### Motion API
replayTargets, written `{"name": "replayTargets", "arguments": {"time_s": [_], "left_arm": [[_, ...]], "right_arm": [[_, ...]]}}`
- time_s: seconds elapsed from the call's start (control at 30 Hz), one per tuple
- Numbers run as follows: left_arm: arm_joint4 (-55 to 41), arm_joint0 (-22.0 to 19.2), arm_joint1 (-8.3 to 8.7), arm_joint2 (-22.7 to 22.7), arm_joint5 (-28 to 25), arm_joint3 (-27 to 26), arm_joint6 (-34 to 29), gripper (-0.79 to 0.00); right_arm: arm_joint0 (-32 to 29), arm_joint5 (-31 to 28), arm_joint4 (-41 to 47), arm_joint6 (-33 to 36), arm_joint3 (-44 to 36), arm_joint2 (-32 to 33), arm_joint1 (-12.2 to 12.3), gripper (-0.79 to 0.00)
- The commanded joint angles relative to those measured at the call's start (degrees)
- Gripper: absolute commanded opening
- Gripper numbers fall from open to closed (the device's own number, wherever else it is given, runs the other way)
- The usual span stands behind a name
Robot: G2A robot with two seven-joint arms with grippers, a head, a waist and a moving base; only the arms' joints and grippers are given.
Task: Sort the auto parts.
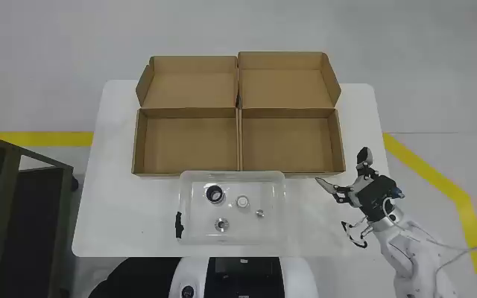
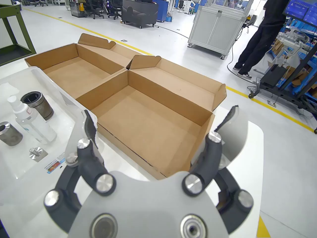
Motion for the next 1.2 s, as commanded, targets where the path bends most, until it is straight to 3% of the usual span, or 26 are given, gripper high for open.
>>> {"name": "replayTargets", "arguments": {"time_s": [0.0,0.77,1.17], "left_arm": [[0.0,0.0,0.00,0.0,0.0,0.0,0.0,-0.001],[0.0,0.0,0.00,0.0,0.0,0.0,0.0,0.000],[0.0,0.0,0.00,0.0,0.0,0.0,0.0,0.000]], "right_arm": [[0.0,0.0,0.0,0.0,0.0,0.0,0.0,-0.001],[0.1,-0.2,-0.5,0.6,-0.4,-0.4,0.0,0.000],[3.3,-11.3,-3.1,10.5,-4.1,-10.0,0.9,0.000]]}}
